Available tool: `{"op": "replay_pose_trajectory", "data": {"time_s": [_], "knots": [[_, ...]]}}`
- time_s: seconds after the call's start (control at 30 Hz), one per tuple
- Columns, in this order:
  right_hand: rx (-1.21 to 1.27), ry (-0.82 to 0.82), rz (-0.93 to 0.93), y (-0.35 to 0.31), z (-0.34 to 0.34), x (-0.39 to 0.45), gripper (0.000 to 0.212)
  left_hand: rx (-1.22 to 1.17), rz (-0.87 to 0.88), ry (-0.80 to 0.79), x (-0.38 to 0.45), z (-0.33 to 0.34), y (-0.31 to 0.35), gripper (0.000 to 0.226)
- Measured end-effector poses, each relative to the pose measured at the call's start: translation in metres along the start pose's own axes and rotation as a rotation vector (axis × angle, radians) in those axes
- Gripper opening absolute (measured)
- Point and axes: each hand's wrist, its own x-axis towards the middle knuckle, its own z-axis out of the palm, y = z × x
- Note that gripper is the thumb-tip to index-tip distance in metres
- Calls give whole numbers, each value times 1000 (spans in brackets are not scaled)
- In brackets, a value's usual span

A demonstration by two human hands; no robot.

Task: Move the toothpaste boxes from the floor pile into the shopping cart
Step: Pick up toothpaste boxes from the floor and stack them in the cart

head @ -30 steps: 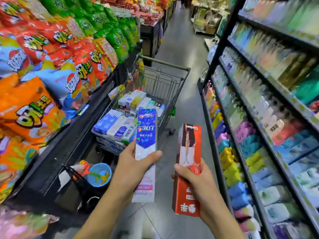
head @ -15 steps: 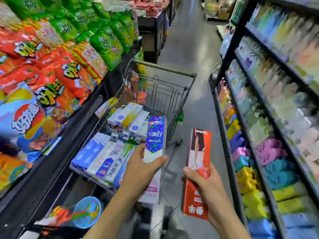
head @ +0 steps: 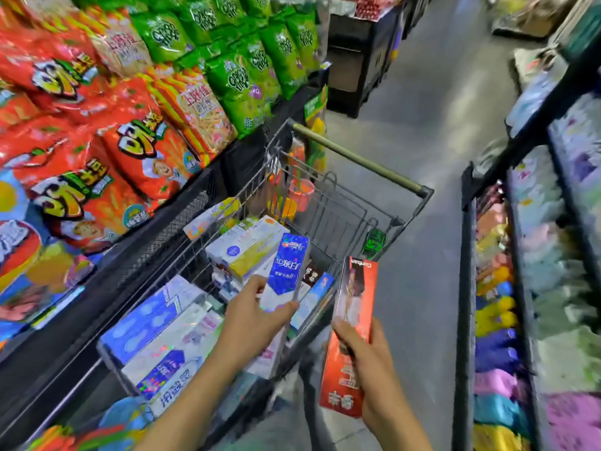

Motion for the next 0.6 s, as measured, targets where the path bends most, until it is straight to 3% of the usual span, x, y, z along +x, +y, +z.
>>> {"op": "replay_pose_trajectory", "data": {"time_s": [0.13,0.43,0.6], "knots": [[33,-12,92,-14,17,63,26,58,-16,6,67,15,-12,27],[-17,-71,216,-33,32,162,52,424,45,-198,208,47,-58,43],[-78,-92,297,-32,28,205,53,717,-12,-374,253,68,-93,78]]}}
